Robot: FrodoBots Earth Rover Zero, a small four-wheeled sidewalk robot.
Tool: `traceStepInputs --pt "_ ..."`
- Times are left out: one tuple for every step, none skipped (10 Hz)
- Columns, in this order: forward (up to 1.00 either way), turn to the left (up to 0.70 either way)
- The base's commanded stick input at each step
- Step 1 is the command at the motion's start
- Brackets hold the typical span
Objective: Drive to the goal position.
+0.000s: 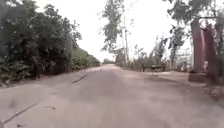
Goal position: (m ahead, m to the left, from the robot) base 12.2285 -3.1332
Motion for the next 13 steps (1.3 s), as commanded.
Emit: traceStepInputs --pt "0.70 0.00" --pt "0.70 0.00" --pt "0.70 0.00" --pt "0.70 0.00" --pt "0.70 0.00" --pt "0.70 0.00" --pt "0.70 0.00" --pt "0.70 0.00" --pt "0.70 0.00" --pt "0.70 0.00" --pt "0.70 0.00" --pt "0.70 0.00" --pt "0.70 0.00"
